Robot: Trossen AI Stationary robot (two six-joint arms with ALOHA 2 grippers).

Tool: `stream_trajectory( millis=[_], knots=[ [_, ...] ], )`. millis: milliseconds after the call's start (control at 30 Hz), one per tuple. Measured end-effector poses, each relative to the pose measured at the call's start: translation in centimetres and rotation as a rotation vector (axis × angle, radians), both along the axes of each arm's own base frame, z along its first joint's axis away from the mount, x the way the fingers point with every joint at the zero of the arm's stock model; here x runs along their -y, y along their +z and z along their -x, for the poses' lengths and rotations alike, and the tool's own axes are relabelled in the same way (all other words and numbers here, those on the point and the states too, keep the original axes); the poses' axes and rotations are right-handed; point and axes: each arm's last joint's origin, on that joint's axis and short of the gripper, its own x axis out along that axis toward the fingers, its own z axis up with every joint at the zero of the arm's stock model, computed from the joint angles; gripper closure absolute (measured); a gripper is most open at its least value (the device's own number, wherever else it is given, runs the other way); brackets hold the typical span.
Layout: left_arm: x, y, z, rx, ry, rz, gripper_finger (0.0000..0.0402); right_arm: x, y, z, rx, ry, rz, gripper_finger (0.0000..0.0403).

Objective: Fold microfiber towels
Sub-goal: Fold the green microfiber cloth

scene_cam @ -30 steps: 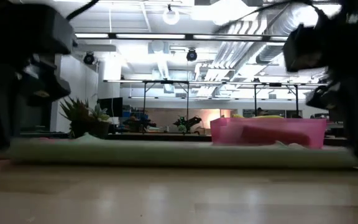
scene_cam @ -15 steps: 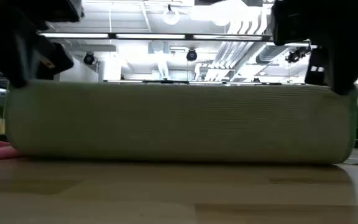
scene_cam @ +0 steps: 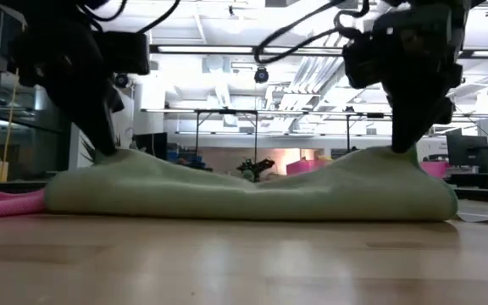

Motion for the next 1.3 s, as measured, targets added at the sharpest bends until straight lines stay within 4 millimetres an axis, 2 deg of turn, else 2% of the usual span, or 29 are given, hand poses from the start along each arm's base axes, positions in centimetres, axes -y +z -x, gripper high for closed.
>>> stream_trajectory(
  millis=[333, 600, 967, 1100, 1300],
  knots=[
    [-1.0, -0.6, -0.4, -0.006, 0.136, -0.033, 0.0401, 1.4, -0.2, 0.3, -0.057, -0.135, 0.054, 0.0403],
    [-1.0, -1.2, -0.5, -0.022, 0.172, -0.037, 0.04, 1.4, -0.2, 0.3, -0.056, -0.164, 0.051, 0.0403],
    [-1.0, -1.2, -0.5, -0.018, 0.185, -0.043, 0.0367, 1.5, -0.2, 0.3, -0.053, -0.152, 0.064, 0.0401],
    [-1.1, -1.2, -0.4, -0.028, 0.187, -0.045, 0.0344, 1.7, -0.2, 0.2, -0.048, -0.143, 0.079, 0.0368],
    [-1.1, -1.3, -0.1, -0.068, 0.174, -0.073, 0.0293, 2.2, -0.2, 0.1, -0.044, -0.138, 0.106, 0.027]
  ],
)
